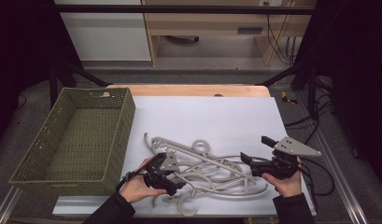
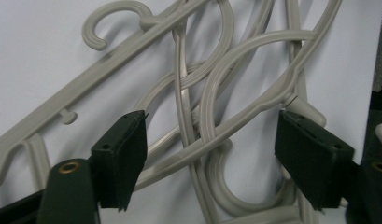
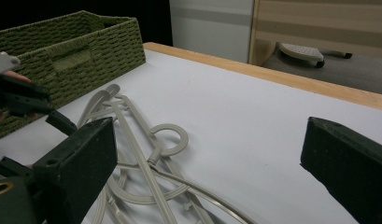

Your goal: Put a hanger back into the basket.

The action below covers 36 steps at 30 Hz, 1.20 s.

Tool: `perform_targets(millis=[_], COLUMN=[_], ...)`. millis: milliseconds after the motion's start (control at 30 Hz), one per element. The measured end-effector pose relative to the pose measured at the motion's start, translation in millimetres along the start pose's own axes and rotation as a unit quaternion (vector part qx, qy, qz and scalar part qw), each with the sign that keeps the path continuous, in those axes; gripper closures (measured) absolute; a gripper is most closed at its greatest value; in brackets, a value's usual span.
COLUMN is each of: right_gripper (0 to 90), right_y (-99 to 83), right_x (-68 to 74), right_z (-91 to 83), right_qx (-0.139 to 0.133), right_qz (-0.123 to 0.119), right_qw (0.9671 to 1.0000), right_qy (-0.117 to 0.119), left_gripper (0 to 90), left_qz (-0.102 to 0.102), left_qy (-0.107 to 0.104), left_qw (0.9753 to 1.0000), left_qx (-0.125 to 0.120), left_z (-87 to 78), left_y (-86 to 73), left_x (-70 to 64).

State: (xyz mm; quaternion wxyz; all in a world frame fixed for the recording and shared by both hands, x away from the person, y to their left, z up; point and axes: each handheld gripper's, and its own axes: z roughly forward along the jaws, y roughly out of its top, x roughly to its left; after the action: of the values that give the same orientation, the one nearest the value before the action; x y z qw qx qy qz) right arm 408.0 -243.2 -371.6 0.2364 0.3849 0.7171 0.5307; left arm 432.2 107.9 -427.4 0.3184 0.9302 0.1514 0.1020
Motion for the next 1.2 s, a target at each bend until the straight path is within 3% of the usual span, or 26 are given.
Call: perform_targets(millis=[200, 300, 633, 767, 800, 833, 967, 1200], right_gripper=[4.1, 4.1, 4.2, 4.2, 4.3, 4.3, 4.4, 4.4], right_y=[-0.5, -0.8, -1.2, -1.1, -1.1, -1.1, -0.6, -0.6], right_x=[0.4, 0.8, 0.6, 0.6, 0.2, 0.2, 0.1, 0.4], right_z=[1.4, 2.0, 2.6, 2.2, 1.8, 1.8, 0.9, 1.3], right_qx=[0.002, 0.004, 0.006, 0.006, 0.005, 0.005, 0.002, 0.003], right_qz=[-0.001, -0.002, -0.007, -0.007, -0.007, -0.007, -0.005, -0.003], right_qw=[1.0000, 1.0000, 1.0000, 1.0000, 1.0000, 1.0000, 1.0000, 1.0000], right_qy=[-0.001, -0.001, 0.000, 0.000, 0.000, 0.000, -0.002, -0.001], left_gripper=[36.8, 39.2, 46.9, 52.3, 58.2, 58.2, 66.6, 68.9], left_qz=[0.024, 0.025, 0.044, 0.043, 0.034, 0.027, 0.022, -0.003], left_qy=[-0.002, -0.005, 0.024, 0.024, 0.022, 0.015, 0.010, 0.004], left_qw=[0.9993, 0.9991, 0.9969, 0.9968, 0.9974, 0.9976, 0.9975, 0.9976], left_qx=[0.027, 0.035, 0.060, 0.063, 0.060, 0.061, 0.066, 0.069], left_z=[15.7, 21.3, 23.3, 22.7, 22.4, 21.9, 20.0, 18.5], left_y=[-1.1, -2.4, -2.4, -1.6, -1.5, -1.3, -1.4, -1.1], left_x=[-0.1, 0.1, -4.0, -6.3, -6.4, -5.5, -5.6, -2.7])
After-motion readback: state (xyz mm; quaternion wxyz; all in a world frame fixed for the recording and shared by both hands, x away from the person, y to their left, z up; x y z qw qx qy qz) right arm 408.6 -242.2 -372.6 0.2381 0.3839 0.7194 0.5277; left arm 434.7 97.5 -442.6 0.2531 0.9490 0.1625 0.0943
